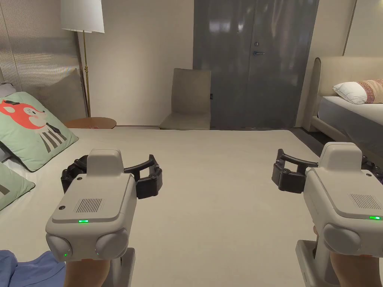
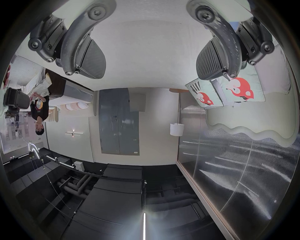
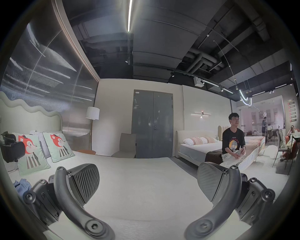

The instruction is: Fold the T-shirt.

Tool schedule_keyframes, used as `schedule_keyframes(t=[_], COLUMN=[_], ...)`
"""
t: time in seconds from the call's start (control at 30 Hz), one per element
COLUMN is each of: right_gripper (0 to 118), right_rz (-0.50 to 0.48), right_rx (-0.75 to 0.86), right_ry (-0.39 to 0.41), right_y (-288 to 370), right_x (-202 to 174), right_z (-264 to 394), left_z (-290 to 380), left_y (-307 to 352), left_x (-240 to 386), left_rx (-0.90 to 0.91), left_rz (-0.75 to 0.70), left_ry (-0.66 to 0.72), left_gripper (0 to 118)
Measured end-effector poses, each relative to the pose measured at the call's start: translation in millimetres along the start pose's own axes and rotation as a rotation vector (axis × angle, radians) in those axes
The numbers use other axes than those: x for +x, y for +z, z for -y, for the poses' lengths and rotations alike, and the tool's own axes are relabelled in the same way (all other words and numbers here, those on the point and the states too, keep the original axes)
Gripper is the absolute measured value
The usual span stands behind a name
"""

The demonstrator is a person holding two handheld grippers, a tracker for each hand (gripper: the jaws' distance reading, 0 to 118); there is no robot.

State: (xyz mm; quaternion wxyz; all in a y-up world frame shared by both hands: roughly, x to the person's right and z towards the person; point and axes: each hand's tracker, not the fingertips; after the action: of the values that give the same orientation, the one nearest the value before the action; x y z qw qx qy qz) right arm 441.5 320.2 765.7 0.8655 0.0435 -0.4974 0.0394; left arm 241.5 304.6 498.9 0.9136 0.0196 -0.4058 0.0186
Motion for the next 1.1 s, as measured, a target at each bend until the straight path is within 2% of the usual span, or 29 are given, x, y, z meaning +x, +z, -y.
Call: schedule_keyframes(t=[1.1], right_gripper=[118], right_rz=[0.001], right_rx=[0.018], right_ry=[0.026], right_y=[3.6], right_x=[-7.0], right_z=[-0.1], left_z=[-3.2], left_y=[2.7], left_x=[-2.1], left_rx=[-0.001], left_rz=[-0.004], left_ry=[0.022], left_gripper=[111])
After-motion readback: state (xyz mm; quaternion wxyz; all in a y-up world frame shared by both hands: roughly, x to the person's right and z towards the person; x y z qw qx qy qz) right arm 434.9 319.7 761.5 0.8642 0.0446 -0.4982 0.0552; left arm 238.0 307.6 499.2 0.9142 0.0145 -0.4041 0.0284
